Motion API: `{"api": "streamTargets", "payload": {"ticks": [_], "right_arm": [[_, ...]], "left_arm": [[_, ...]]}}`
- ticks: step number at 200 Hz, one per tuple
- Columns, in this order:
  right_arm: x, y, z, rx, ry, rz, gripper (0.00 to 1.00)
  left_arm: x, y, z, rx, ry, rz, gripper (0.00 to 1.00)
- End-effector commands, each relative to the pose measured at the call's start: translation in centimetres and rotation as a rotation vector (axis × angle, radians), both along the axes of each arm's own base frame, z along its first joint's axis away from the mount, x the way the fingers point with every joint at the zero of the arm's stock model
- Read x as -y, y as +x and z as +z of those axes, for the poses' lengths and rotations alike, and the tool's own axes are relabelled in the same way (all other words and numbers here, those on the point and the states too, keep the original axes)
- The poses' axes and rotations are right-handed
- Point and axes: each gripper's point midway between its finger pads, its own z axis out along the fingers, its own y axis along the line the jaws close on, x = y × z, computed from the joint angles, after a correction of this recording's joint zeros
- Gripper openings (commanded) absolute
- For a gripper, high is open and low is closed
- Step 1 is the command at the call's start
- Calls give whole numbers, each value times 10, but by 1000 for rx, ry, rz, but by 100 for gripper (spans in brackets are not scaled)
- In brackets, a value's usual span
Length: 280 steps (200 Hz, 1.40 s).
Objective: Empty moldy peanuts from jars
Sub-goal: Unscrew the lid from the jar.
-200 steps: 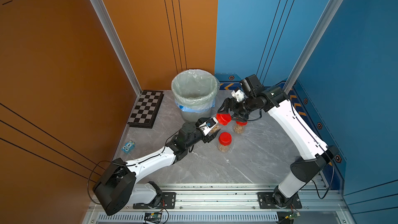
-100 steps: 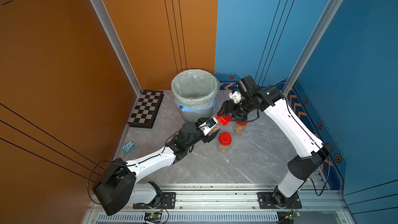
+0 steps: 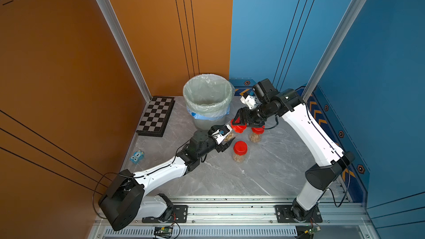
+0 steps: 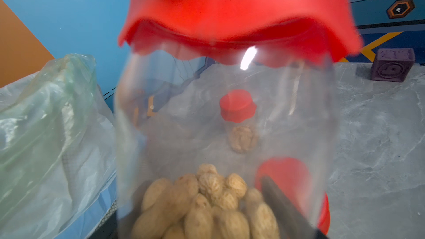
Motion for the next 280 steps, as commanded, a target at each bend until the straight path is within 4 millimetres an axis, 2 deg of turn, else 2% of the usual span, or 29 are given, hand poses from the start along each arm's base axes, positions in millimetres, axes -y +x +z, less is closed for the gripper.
{"api": "streamTargets", "payload": {"ticks": [1,41,99,155,182,208,234,268,280], "right_arm": [[5,-2,8,113,-32,119,56],[-4,-3,-2,132,-33,229,55],[-9,-7,19,207,25,318,61],[-18,-6,7,167,23,335,63],[-22,-8,8,172,32,353,77],[-23,-9,13,197,28,356,82],[-20,-7,14,207,12,339,96],[-15,2,27,227,38,276,100],[-6,13,28,231,12,207,100]], "left_arm": [[-6,-7,4,-22,-42,-23,58],[-14,-9,7,-39,-72,-30,57],[-19,-10,3,-53,-79,-29,57],[-18,-10,9,-45,-90,-31,56],[-19,-10,8,-47,-89,-31,57],[-19,-9,7,-49,-86,-29,57],[-19,-9,7,-48,-86,-27,57],[-20,-8,6,-47,-81,-23,57],[-20,-8,7,-44,-81,-20,57]]}}
